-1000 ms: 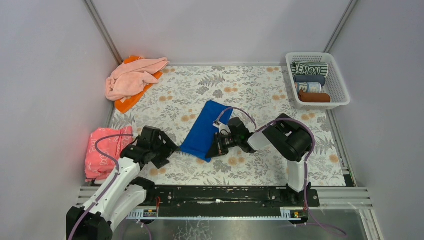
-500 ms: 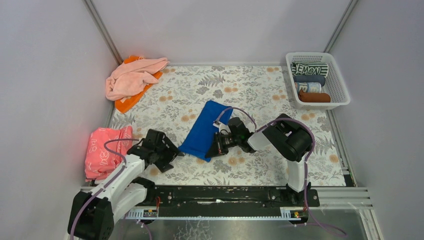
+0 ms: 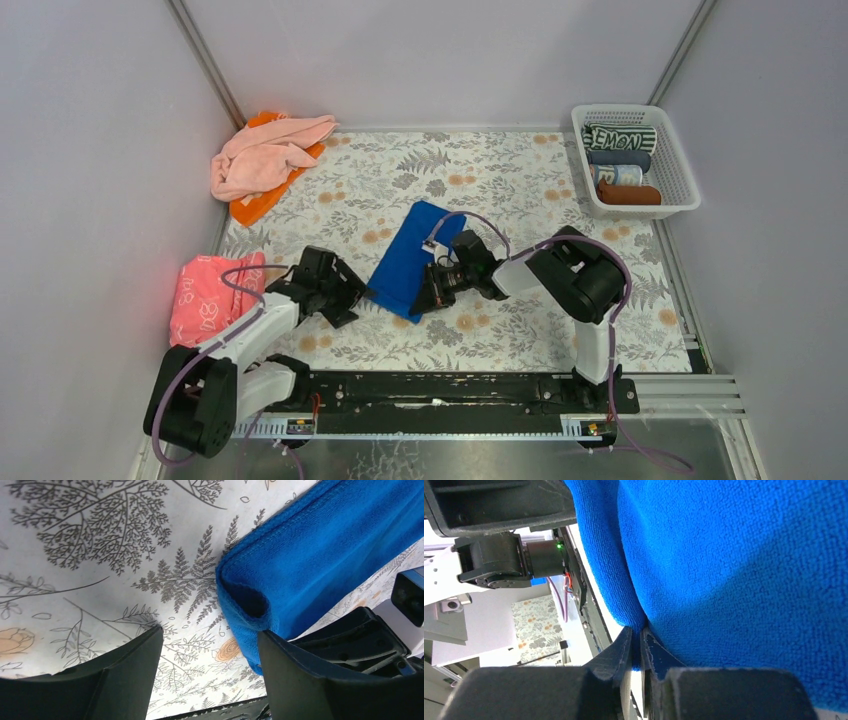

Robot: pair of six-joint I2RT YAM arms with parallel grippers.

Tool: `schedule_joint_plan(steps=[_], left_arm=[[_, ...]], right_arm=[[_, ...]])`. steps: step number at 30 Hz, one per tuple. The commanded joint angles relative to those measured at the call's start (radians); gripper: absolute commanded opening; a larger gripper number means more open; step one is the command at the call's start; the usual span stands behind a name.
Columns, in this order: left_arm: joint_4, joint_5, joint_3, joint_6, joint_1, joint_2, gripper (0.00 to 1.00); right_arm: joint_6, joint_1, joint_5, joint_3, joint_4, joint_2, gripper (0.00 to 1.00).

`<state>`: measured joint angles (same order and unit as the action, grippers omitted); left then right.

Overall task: Roll the towels
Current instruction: Roll the towel at the center of the board.

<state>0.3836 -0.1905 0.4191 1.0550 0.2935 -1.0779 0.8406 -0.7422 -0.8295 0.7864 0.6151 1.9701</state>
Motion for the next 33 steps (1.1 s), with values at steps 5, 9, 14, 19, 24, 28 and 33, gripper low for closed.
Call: schedule_joint_plan(steps=[5,9,14,19,24,28,33], left_arm=[[-0.103,0.012,-0.014,-0.008,-0.001,-0.092,0.64],[-0.124,0.014,-0.025,-0.01,0.0,-0.129,0.61],[-0.132,0.019,-0.038,-0.005,0.0,-0.154,0.59],[-0.134,0.024,-0.051,0.01,-0.002,-0.172,0.58],[-0.144,0.017,-0.066,0.024,-0.001,-0.188,0.55],[-0.148,0.014,-0.069,0.031,-0.001,-0.19,0.54],[-0.147,0.014,-0.073,0.037,0.001,-0.182,0.52]], right_arm=[[-0.26,0.007,0.08,0.122,-0.349,-0.147,0.29],[-0.417,-0.013,0.202,0.192,-0.54,-0.232,0.42],[-0.578,-0.115,0.393,0.266,-0.673,-0.302,0.47],[-0.68,-0.227,0.457,0.32,-0.714,-0.285,0.48],[-0.739,-0.271,0.521,0.349,-0.746,-0.231,0.48],[-0.792,-0.294,0.563,0.364,-0.756,-0.2,0.49],[-0.828,-0.305,0.608,0.386,-0.776,-0.16,0.5]])
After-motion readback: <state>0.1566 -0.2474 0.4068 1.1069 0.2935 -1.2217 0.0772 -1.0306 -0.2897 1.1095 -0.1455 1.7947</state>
